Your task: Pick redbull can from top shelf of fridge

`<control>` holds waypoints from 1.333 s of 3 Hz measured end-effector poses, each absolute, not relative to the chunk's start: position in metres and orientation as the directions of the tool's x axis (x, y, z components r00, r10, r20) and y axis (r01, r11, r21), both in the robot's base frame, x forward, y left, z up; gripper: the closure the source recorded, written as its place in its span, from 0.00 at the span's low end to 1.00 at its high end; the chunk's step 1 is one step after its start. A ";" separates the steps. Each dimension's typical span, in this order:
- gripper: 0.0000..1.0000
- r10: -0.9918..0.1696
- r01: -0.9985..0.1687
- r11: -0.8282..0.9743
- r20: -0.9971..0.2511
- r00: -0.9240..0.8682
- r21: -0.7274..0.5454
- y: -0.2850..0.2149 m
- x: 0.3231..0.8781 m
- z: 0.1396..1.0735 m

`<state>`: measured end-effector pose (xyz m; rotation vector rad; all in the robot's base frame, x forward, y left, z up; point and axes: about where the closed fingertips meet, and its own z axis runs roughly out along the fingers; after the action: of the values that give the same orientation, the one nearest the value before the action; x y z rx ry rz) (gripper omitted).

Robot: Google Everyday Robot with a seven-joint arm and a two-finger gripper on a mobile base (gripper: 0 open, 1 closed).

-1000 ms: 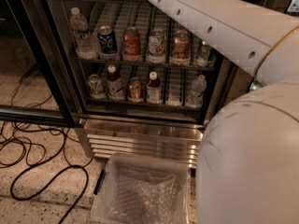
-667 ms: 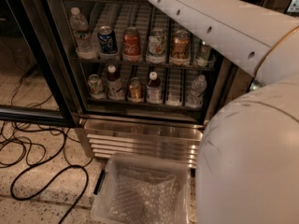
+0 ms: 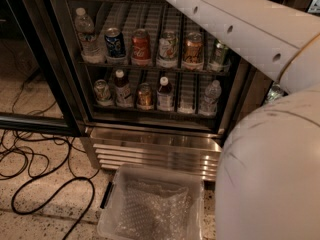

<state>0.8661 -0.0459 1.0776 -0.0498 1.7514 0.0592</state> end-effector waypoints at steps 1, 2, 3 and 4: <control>1.00 0.059 -0.076 0.994 -0.983 -0.176 0.073 -0.052 0.859 1.089; 1.00 0.092 -0.088 0.990 -0.980 -0.178 0.109 -0.053 0.854 1.094; 1.00 0.107 -0.117 0.984 -0.975 -0.196 0.132 -0.051 0.846 1.094; 1.00 0.109 -0.122 0.983 -0.974 -0.200 0.135 -0.050 0.847 1.094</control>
Offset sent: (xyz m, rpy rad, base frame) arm -0.0187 -0.0122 0.0256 0.1503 -0.0041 0.0326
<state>0.8469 -0.0498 1.0942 -0.0091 1.7598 0.2087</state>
